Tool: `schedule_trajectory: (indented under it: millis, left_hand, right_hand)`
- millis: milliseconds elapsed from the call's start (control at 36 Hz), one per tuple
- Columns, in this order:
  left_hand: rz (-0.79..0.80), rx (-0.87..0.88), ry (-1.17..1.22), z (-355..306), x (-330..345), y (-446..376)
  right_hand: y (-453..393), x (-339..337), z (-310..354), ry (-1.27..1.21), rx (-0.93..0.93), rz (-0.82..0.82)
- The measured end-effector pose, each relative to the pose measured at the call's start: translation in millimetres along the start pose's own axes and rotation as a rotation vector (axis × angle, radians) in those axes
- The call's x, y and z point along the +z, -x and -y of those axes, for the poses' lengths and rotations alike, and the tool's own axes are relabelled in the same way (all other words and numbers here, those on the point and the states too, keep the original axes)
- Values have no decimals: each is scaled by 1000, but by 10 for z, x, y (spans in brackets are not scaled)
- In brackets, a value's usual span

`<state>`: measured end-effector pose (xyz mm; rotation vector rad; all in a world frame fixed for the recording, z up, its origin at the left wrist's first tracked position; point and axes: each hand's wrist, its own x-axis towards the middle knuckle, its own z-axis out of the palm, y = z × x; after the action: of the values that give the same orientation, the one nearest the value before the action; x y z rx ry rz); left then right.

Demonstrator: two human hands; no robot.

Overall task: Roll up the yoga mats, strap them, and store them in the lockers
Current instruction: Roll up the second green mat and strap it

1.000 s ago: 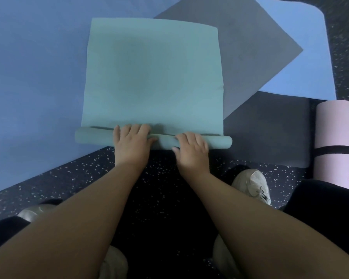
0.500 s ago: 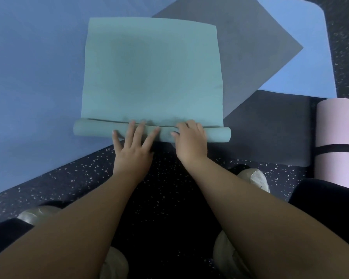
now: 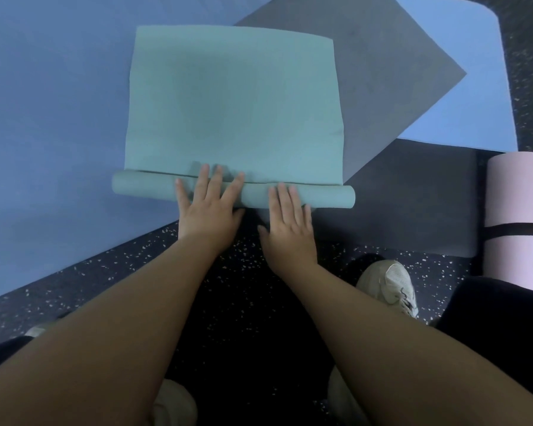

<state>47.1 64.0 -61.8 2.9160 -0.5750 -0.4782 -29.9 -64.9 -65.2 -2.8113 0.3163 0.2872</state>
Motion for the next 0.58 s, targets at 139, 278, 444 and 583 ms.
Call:
schedule_trajectory:
  millis: [139,278,444,583]
  left_hand:
    - [-156,60,23,61,118,87]
    - [-305,135,11,144,283,156]
    - [-204,107,0,125,282,156]
    - [-94,38,-28,60,146,80]
  right_hand:
    - [-124,-64,-26,16,10,131]
    - [-220,-100,-16,25,16,161]
    - [-313,-111,-2,22,32,187]
    - [-416,-150,10,13,64,218]
